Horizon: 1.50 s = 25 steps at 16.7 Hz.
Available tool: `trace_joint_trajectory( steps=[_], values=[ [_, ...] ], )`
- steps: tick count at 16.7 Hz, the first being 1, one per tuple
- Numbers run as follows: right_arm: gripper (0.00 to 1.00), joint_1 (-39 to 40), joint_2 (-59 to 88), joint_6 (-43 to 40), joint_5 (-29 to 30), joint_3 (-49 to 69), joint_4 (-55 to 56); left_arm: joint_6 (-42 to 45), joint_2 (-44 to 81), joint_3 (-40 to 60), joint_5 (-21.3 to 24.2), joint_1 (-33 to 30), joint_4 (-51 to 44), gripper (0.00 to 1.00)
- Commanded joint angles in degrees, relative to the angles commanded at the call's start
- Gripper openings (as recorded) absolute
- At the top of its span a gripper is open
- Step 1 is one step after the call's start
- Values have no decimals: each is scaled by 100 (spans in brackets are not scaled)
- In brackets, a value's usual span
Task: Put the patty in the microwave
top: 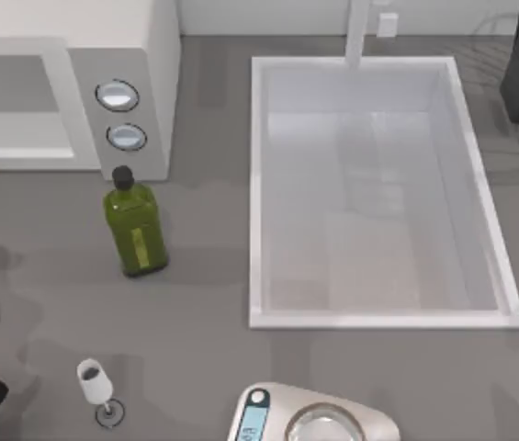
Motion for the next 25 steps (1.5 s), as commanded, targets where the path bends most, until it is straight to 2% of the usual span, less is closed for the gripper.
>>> trace_joint_trajectory(
  steps=[3, 8, 21, 25],
  values=[
    [100, 0, 0, 0, 0, 0, 0, 18, 341, -320, 0, 12, 625, 100],
    [100, 0, 0, 0, 0, 0, 0, 21, 410, -383, -1, 14, 736, 100],
    [100, 0, 0, 0, 0, 0, 0, 21, 410, -383, -1, 14, 736, 2],
    [100, 0, 0, 0, 0, 0, 0, 21, 410, -383, -1, 14, 736, 0]
  ],
)
